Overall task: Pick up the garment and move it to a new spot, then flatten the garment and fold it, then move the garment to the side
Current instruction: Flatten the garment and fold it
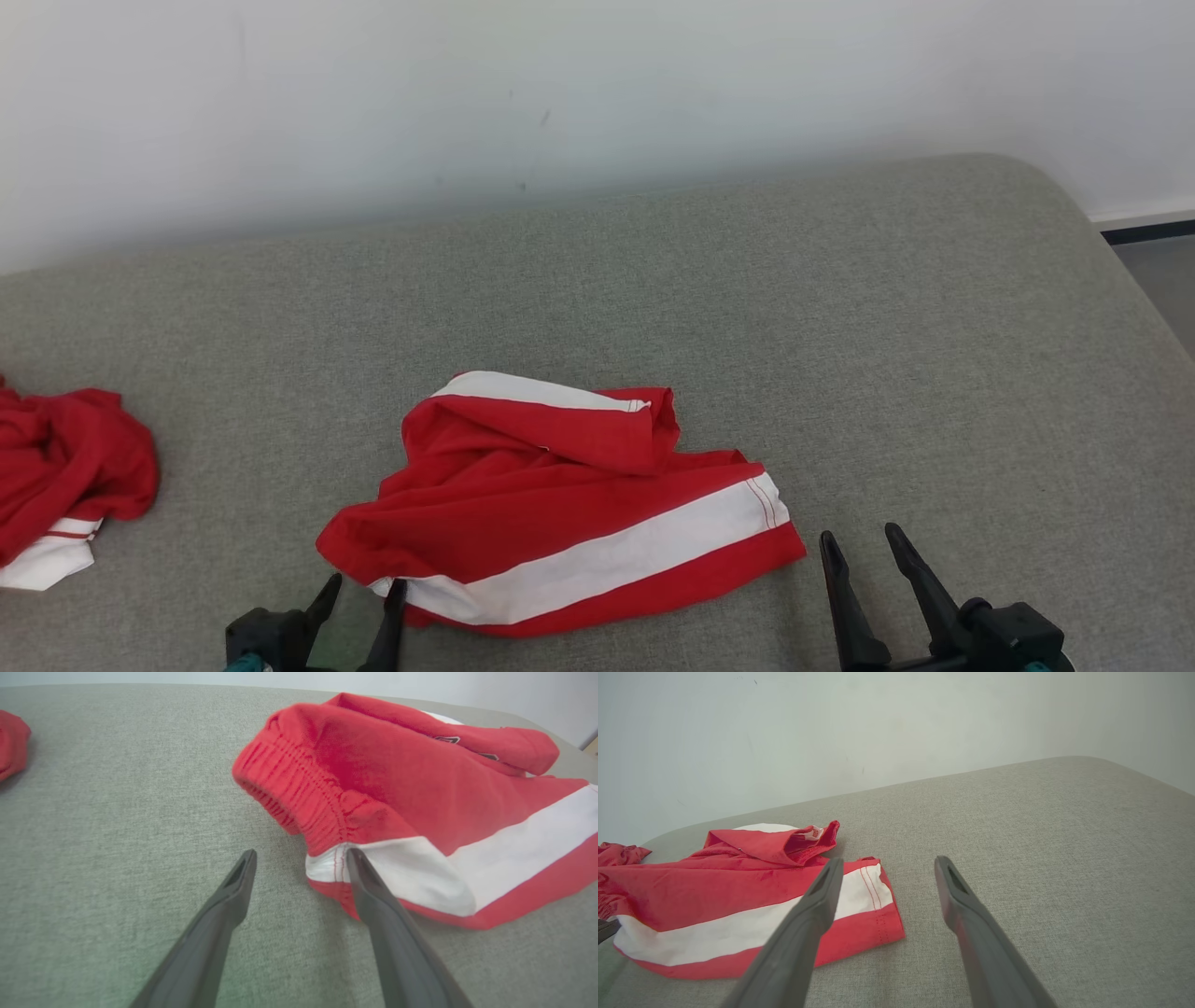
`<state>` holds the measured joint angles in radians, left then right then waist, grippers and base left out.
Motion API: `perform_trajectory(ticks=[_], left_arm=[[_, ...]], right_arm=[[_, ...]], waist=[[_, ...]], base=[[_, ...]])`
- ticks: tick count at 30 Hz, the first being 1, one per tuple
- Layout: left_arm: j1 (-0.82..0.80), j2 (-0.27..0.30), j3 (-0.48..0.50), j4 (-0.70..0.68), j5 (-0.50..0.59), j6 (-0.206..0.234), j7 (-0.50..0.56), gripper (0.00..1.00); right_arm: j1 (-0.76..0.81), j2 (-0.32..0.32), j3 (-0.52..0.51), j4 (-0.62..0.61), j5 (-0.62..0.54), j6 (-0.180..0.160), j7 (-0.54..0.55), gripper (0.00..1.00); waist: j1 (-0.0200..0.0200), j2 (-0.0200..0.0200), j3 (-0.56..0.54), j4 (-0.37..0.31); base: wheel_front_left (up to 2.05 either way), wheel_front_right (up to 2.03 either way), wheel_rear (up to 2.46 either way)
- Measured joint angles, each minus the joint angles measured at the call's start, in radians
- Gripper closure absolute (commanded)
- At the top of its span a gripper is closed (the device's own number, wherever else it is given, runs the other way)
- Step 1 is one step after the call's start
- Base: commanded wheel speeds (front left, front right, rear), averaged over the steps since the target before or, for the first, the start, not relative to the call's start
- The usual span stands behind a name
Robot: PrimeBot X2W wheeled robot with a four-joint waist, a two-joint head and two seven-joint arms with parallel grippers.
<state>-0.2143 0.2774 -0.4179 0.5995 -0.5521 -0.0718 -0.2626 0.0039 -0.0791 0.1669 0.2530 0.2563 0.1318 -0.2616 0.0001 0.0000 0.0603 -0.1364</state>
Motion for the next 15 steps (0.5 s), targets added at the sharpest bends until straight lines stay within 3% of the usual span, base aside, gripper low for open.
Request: perform_trajectory(ticks=[3, 4, 5, 6, 15], left_arm=[[-0.006, -0.002, -0.001, 0.001, 0.004, -0.009, 0.000, 0.00], [-0.009, -0.003, 0.000, 0.000, 0.007, -0.014, 0.000, 0.51], [-0.013, -0.004, 0.000, -0.002, 0.011, -0.017, 0.000, 0.66], [-0.016, -0.006, 0.002, -0.006, 0.013, -0.018, 0.000, 1.00], [-0.010, -0.021, 0.018, -0.019, -0.016, -0.034, 0.001, 1.00]], right_arm=[[-0.001, 0.000, 0.000, 0.000, 0.000, 0.000, 0.000, 0.00], [-0.001, 0.001, -0.001, 0.000, -0.001, 0.000, 0.000, 0.00], [-0.001, 0.001, -0.001, 0.000, -0.002, 0.000, 0.000, 0.00], [-0.001, 0.001, -0.002, 0.000, -0.002, 0.000, 0.000, 0.00], [-0.001, 0.004, -0.004, 0.005, -0.002, 0.000, 0.000, 0.00]], waist=[[0.0000, 0.0000, 0.003, -0.001], [0.0000, 0.0000, 0.003, -0.001], [0.0000, 0.0000, 0.004, -0.001], [0.0000, 0.0000, 0.004, -0.001], [0.0000, 0.0000, -0.009, 0.005]], base=[[0.00, 0.00, 0.00], [0.00, 0.00, 0.00], [0.00, 0.00, 0.00], [0.00, 0.00, 0.00], [0.00, 0.00, 0.00]])
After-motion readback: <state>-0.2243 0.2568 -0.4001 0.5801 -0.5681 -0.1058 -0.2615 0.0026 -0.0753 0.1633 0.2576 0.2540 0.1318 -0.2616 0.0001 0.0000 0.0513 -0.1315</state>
